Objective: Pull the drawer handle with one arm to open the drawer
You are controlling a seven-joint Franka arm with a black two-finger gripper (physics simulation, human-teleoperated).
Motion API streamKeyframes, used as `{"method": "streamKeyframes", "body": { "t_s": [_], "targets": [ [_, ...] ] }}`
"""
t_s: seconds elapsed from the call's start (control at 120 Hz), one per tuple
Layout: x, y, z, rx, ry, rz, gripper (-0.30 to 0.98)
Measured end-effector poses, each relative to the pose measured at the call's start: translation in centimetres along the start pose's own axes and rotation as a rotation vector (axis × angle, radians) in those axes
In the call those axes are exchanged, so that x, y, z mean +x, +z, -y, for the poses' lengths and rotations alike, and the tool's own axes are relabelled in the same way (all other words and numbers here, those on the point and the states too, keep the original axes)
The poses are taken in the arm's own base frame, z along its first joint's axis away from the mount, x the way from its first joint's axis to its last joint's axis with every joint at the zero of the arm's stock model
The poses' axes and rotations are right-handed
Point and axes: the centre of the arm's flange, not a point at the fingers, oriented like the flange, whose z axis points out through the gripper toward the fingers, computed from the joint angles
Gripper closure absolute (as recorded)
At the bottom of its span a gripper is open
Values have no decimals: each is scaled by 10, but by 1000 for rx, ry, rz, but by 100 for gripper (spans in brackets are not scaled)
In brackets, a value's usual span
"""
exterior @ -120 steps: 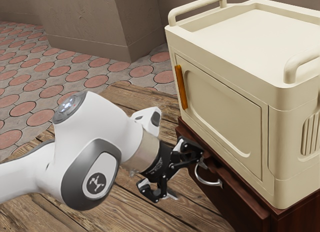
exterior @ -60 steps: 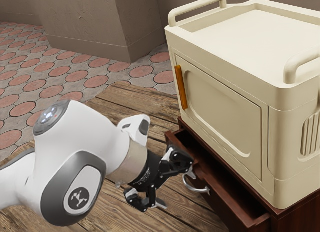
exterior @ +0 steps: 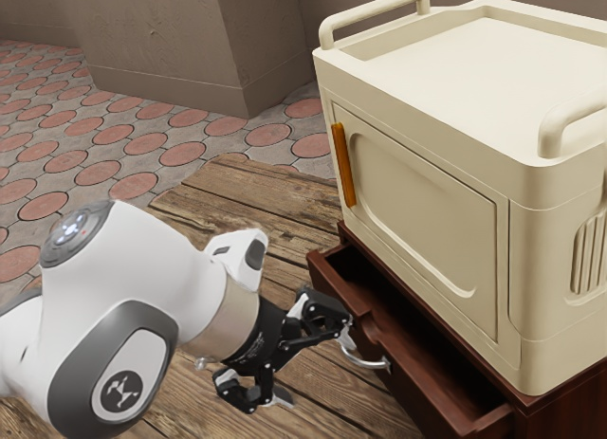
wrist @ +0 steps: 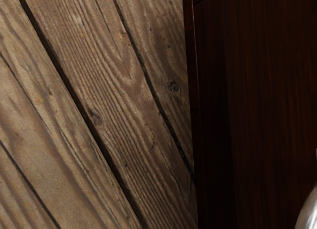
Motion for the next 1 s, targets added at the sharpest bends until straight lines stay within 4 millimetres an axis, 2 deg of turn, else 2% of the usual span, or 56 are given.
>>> {"method": "streamKeyframes", "body": {
  "t_s": [0.1, 0.275, 0.625, 1.0],
  "targets": [
    [-1, 1, 2, 5, 1, -1, 0],
    [-3, -9, 7, -1, -5, -9, 0],
    [-2, -18, 31, 3, -25, 9, 0],
    [-9, -27, 38, -2, -28, 22, 0]
  ]
}}
